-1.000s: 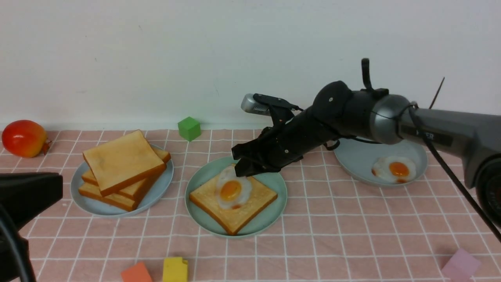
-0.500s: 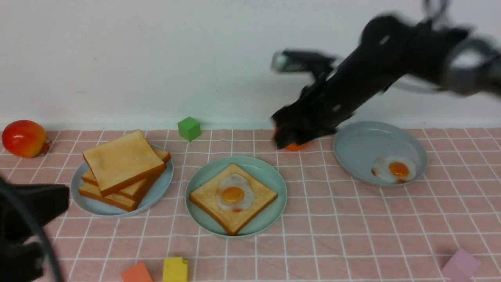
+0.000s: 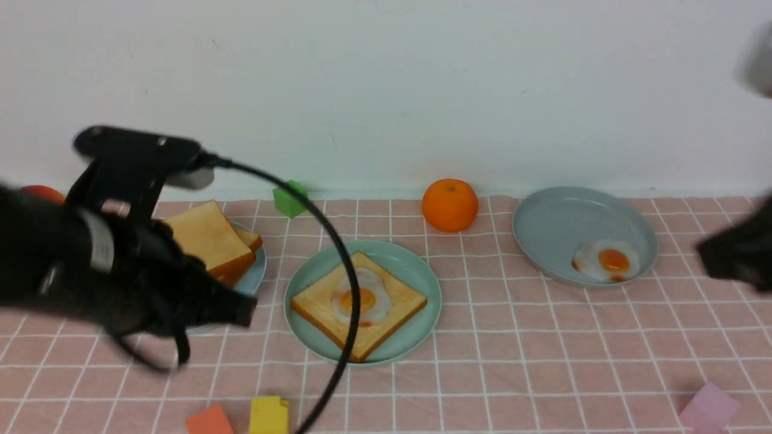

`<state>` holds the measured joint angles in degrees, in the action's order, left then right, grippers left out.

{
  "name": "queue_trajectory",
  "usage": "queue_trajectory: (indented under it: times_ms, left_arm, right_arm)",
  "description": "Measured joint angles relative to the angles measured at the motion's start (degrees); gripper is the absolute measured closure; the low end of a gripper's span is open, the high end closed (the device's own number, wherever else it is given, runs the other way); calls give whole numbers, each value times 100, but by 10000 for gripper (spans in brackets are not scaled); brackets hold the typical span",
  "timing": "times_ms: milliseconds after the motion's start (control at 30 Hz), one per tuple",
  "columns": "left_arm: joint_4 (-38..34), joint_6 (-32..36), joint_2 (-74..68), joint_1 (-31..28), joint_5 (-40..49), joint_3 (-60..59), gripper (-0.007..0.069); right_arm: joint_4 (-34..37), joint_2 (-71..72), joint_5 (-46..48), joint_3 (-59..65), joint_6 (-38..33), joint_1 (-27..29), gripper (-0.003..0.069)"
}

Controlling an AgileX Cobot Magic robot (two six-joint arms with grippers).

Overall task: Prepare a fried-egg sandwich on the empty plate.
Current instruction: Use the left arm to grab a slice of bread

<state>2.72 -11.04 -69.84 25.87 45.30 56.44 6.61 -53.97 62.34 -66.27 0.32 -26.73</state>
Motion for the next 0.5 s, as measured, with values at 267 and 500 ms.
queue_trajectory:
  times_ms: [267, 500]
  left_arm:
    - [-625, 1967, -1396, -1213, 77, 564, 638]
    - [522, 2075, -2195, -1227, -847, 571, 510]
  right_arm:
    - [-39, 1499, -21, 623, 5, 0, 656]
    - [-39, 2238, -10, 1065, -172, 0, 656]
